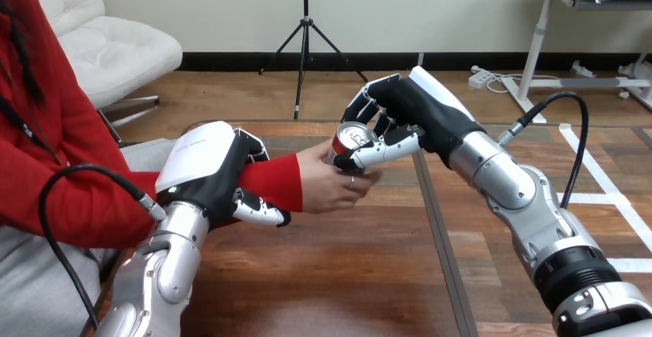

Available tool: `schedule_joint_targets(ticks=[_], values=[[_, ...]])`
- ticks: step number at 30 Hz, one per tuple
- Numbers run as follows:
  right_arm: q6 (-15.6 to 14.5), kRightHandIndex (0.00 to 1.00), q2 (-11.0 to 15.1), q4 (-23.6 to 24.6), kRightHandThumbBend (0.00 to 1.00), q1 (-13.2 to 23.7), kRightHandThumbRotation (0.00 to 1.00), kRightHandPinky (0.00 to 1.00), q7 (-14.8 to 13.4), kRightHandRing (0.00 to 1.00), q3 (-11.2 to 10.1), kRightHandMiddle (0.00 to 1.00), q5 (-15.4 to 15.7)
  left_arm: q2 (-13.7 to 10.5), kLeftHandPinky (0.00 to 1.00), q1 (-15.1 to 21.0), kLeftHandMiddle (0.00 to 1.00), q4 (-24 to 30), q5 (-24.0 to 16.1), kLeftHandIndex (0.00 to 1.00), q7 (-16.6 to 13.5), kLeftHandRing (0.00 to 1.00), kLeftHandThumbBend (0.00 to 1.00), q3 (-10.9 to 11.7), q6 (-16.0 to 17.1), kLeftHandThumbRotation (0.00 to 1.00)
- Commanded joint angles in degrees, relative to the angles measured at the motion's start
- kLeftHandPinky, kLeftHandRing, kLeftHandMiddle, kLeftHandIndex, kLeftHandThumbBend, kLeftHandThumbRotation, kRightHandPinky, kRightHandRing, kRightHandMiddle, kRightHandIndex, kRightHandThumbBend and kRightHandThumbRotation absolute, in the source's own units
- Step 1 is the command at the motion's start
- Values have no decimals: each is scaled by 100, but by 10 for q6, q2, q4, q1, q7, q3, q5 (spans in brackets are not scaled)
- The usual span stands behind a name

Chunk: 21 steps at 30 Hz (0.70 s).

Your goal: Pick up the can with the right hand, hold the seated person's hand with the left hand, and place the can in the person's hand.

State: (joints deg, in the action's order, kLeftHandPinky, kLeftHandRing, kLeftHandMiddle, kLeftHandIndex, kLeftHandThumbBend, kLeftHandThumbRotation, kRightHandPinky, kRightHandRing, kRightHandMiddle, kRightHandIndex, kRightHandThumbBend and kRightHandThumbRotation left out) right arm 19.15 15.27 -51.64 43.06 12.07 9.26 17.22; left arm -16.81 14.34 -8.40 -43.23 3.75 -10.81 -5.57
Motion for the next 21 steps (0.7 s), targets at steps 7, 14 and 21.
schedule_joint_targets(ticks=[7,14,21], values=[[8,44,-26,118,67,76,0,29,4,34,-1,41,-17,53,22,203,34,52,25,33,-49,28,77,-2,38,0],[5,44,-25,126,65,69,0,30,6,34,-1,40,-16,52,22,202,34,53,27,33,-44,28,77,-1,36,0],[5,44,-24,127,64,64,0,30,6,35,-2,40,-16,52,22,199,35,54,32,33,-42,28,76,1,37,0]])
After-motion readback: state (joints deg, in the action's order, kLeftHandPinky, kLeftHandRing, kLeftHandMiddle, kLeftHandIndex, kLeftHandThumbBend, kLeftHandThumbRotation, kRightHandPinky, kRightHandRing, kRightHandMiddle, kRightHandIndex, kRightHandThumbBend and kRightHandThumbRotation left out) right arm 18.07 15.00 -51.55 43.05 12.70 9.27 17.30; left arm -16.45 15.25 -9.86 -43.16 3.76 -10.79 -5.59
